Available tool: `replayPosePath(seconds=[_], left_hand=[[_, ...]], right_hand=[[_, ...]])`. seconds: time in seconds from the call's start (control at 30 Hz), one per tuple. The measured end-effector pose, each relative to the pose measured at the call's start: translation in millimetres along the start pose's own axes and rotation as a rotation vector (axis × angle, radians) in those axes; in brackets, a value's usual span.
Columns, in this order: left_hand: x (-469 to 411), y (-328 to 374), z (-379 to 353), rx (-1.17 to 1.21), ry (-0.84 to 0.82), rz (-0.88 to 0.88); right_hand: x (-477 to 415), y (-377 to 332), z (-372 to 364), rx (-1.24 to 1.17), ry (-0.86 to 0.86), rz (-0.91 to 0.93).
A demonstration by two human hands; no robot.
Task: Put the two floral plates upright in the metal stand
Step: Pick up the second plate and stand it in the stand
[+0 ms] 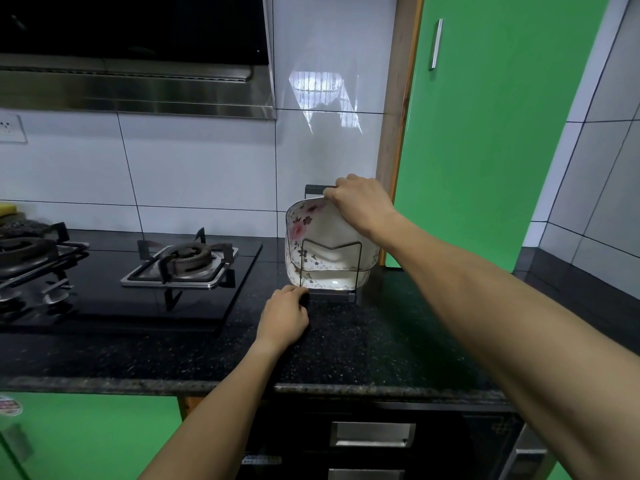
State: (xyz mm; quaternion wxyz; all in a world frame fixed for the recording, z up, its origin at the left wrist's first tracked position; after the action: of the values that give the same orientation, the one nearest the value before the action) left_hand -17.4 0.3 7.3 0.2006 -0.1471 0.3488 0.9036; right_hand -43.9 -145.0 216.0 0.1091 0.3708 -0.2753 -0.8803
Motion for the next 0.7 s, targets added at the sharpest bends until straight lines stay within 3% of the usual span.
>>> replayPosePath(seconds=[0.7], left_hand=[[1.1, 1.4, 1.2, -0.009, -0.004, 0.002]], right_hand=[[-15.0, -5.6, -19.5, -0.047, -0.042, -0.040]])
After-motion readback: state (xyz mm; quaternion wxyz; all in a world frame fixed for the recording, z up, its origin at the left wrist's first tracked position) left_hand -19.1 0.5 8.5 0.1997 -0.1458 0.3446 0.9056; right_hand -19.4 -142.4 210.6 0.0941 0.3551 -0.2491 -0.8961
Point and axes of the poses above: each hand's wrist, its own x-axis away from the middle knuckle, its own z-axis out of the back of the hand, y = z × x, the point moved 2 cm from there along -x, towards the middle knuckle, and after that the axes turned 7 degrees about x, right-handed, at the moved point
